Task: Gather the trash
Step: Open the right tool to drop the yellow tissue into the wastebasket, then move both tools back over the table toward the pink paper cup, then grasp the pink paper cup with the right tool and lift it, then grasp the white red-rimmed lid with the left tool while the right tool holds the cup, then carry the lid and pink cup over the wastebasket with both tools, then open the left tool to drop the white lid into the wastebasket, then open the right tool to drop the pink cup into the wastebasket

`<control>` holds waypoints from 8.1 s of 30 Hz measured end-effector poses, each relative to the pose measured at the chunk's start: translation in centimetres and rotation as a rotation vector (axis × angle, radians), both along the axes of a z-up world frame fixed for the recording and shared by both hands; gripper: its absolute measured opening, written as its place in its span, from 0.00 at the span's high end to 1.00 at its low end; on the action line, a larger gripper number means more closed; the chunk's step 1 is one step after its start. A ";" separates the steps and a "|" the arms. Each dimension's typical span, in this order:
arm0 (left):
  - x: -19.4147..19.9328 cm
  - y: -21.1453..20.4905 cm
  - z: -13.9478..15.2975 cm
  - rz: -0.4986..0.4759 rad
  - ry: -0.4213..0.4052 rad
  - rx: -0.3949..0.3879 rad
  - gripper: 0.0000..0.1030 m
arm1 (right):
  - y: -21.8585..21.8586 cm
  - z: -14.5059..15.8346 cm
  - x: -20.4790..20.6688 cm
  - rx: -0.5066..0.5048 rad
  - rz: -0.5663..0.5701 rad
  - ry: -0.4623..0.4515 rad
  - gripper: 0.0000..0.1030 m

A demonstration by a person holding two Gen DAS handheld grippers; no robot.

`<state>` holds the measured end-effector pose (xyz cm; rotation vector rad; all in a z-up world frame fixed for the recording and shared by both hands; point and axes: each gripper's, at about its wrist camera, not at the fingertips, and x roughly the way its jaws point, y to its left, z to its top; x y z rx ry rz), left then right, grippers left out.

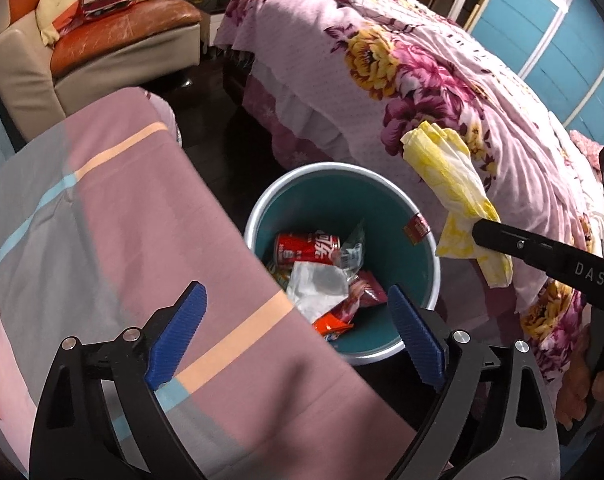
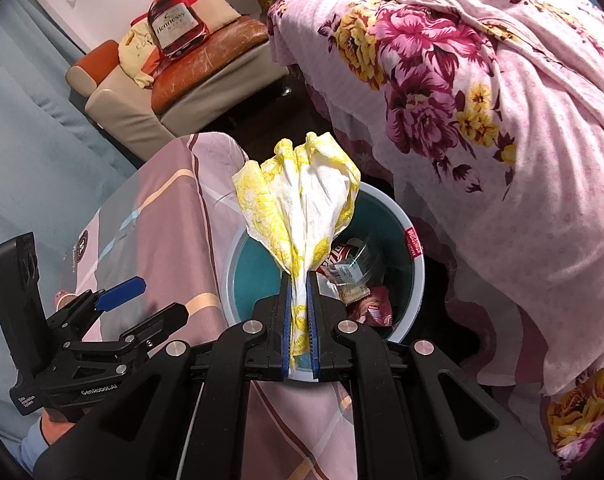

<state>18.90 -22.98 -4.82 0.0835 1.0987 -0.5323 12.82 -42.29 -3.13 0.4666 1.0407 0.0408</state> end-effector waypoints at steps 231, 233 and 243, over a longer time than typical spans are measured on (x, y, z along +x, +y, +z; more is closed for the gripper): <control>0.0 -1.8 1.1 -0.002 -0.072 0.079 0.11 | -2.6 -1.8 0.9 0.090 -0.044 0.017 0.38; 0.0 -1.3 1.0 0.008 -0.066 0.081 0.10 | -2.3 -1.8 1.0 0.086 -0.041 0.020 0.38; -0.4 2.1 0.7 0.068 -0.040 0.065 0.08 | -0.1 -1.9 1.9 0.026 -0.004 0.048 0.37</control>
